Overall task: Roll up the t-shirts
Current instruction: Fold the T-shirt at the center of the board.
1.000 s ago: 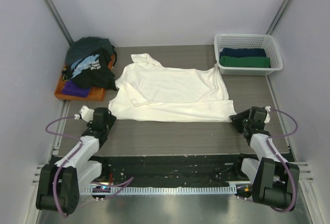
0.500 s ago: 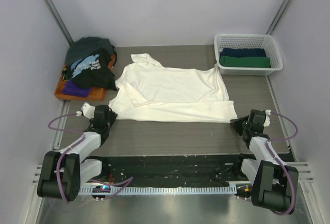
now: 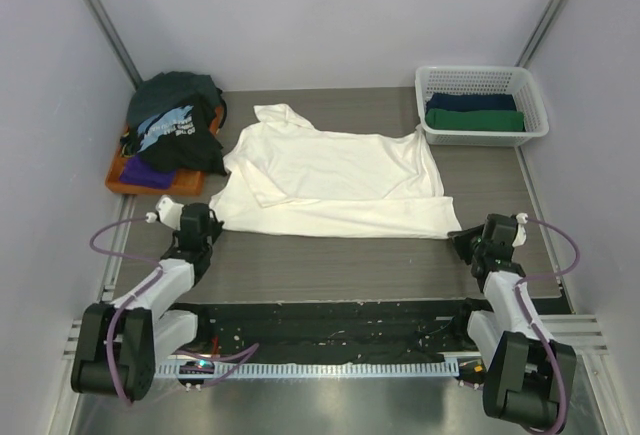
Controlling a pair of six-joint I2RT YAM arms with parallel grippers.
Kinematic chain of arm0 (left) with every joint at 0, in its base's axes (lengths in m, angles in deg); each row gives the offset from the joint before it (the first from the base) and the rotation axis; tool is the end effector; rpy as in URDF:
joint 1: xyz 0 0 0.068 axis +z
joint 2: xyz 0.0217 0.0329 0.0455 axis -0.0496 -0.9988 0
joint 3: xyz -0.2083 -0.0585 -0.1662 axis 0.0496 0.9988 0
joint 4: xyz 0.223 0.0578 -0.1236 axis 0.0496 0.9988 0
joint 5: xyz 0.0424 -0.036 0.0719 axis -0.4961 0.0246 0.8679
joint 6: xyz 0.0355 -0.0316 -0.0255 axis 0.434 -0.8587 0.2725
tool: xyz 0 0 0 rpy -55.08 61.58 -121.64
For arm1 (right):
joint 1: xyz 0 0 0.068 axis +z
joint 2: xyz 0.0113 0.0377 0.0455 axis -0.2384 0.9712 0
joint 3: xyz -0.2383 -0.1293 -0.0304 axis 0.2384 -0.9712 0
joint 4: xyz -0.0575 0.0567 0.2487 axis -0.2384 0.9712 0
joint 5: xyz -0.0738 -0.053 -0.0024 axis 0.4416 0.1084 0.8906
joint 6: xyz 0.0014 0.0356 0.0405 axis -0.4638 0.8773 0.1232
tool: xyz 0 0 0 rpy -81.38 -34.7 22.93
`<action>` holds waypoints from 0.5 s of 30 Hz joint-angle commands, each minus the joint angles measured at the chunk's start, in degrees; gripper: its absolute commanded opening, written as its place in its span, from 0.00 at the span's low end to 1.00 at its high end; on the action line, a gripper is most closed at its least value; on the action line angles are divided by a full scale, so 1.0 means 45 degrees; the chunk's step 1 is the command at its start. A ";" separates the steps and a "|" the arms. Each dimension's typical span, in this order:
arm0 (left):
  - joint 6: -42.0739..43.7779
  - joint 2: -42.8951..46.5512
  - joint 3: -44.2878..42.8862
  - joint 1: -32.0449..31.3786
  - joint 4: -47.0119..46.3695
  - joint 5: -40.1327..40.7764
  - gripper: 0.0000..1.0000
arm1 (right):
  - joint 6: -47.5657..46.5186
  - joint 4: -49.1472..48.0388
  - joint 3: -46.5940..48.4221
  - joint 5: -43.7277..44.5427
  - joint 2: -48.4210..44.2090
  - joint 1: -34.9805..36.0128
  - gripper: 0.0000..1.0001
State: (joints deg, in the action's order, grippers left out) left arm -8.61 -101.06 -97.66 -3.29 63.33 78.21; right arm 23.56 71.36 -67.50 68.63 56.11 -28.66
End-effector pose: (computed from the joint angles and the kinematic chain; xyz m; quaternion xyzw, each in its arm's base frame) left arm 0.1943 -0.0077 0.1458 -0.4600 0.7537 -0.0922 0.4603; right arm 0.1558 -0.0377 0.1386 0.4886 0.7709 0.1732 0.3700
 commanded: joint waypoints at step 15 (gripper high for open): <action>0.1876 0.4900 -0.9295 0.0073 0.8917 0.1478 0.00 | -0.1189 0.5389 0.9643 -0.1087 -0.0629 -0.0054 0.01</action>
State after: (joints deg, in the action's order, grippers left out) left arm -4.37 -80.93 -126.92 -3.31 95.40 80.18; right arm 20.83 91.16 -38.19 65.74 53.16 -28.60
